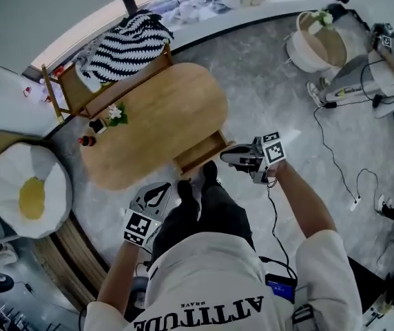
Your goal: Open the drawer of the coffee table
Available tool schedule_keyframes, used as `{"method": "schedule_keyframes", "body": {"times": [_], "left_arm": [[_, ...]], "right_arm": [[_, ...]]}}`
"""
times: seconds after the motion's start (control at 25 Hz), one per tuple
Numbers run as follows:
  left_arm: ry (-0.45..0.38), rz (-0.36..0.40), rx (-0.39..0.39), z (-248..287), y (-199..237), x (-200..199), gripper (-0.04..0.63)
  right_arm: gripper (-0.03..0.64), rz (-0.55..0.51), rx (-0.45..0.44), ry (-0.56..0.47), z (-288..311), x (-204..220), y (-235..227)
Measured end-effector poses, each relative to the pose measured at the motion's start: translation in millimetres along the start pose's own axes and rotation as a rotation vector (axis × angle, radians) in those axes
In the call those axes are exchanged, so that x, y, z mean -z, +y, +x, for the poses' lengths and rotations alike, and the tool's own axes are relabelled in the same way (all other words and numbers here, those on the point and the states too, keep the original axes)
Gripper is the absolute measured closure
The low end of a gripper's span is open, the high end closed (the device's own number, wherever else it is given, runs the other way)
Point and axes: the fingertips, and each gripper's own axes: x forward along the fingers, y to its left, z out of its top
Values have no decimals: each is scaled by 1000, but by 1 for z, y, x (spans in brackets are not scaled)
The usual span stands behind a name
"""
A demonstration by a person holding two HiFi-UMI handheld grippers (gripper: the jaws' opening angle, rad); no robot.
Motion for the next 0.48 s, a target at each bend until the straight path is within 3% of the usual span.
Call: {"method": "schedule_keyframes", "body": {"times": [0.48], "left_arm": [[-102, -25, -119, -32, -14, -20, 575]], "right_arm": [[591, -174, 45, -83, 1, 4, 88]]}}
